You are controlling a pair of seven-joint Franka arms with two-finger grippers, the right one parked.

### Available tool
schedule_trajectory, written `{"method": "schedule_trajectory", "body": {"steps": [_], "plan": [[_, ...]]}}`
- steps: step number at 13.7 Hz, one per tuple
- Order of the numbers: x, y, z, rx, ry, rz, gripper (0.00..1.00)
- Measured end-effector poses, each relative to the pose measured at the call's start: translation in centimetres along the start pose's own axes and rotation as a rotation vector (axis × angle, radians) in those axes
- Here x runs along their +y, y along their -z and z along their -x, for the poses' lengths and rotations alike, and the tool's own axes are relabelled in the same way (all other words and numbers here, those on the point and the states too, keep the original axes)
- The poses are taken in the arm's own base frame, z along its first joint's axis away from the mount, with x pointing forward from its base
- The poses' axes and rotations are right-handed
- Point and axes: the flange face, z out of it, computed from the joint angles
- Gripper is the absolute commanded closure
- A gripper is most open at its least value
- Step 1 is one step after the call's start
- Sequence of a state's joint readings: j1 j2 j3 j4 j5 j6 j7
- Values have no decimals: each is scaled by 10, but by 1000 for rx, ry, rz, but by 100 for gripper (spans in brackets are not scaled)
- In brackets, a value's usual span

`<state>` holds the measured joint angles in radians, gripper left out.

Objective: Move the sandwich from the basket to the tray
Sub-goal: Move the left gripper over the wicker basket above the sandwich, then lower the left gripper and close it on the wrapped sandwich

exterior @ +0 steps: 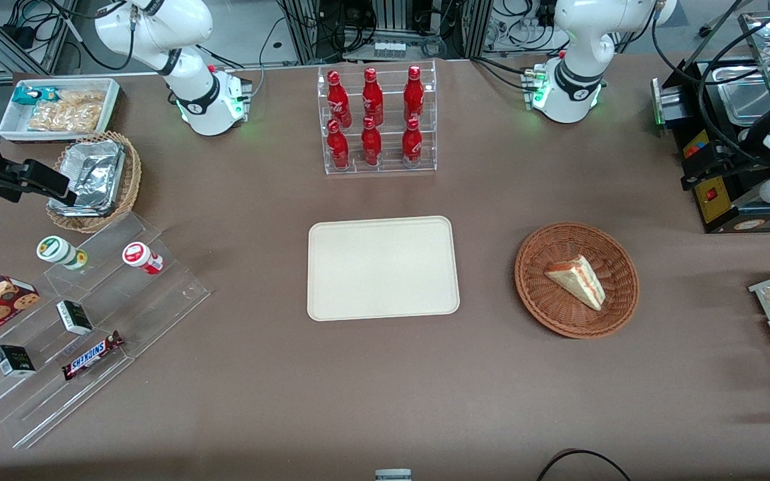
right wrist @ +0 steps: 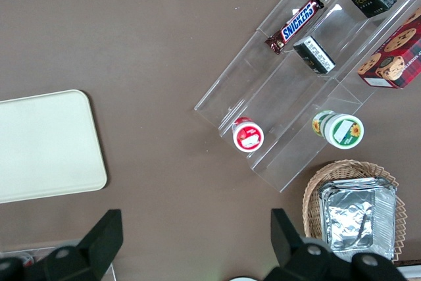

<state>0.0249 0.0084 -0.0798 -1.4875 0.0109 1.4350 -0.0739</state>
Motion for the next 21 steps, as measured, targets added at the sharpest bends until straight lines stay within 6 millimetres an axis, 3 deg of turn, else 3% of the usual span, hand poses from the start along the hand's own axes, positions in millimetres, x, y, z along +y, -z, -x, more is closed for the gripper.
{"method": "schedule_trajectory", "body": {"steps": [3, 5, 9, 12, 16, 21], "plan": [[0, -3, 2, -21, 3, 1, 0], [0, -21, -6, -52, 3, 0, 0], [10, -122, -42, -66, 97, 1, 0], [29, -194, -48, -39, 239, 3, 0], [52, -257, -39, 20, 541, 22, 0], [58, -314, -20, 71, 824, 62, 0]]}}
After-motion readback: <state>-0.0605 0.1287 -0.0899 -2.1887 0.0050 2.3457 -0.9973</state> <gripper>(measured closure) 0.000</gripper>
